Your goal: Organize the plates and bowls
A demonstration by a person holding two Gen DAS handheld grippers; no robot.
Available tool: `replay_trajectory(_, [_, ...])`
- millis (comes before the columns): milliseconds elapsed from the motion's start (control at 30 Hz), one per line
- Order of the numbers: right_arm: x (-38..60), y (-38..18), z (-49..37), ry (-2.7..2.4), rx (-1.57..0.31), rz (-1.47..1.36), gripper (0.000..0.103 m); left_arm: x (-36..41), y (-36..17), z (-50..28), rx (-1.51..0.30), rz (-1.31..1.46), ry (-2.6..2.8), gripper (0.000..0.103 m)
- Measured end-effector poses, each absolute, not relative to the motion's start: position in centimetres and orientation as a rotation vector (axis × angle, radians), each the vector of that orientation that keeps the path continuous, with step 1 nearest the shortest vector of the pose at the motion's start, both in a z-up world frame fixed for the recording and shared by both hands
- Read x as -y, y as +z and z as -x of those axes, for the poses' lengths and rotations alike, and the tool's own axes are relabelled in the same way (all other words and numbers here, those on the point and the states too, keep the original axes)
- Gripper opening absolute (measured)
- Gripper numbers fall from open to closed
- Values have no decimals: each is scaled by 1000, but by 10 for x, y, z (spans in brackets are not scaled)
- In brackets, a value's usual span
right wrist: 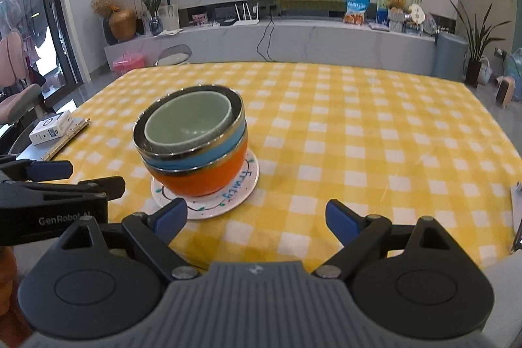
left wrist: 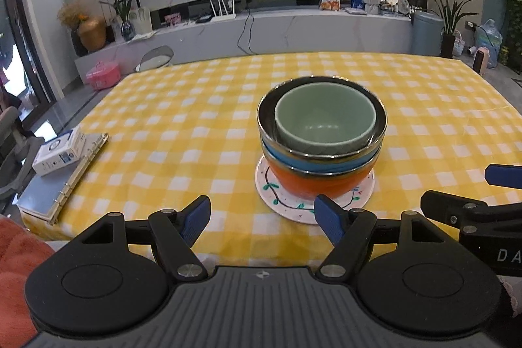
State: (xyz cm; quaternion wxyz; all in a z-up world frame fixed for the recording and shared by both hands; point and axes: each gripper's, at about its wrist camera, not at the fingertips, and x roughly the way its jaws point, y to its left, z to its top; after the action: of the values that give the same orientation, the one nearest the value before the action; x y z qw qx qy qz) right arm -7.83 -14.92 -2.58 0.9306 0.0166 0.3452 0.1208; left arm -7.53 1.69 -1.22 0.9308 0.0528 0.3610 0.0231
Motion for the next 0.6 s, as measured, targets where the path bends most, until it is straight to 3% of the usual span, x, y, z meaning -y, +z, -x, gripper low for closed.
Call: replay_trajectory(600, [145, -30, 80, 266, -700, -39, 90, -15, -12, 76, -742, -109, 42, 85])
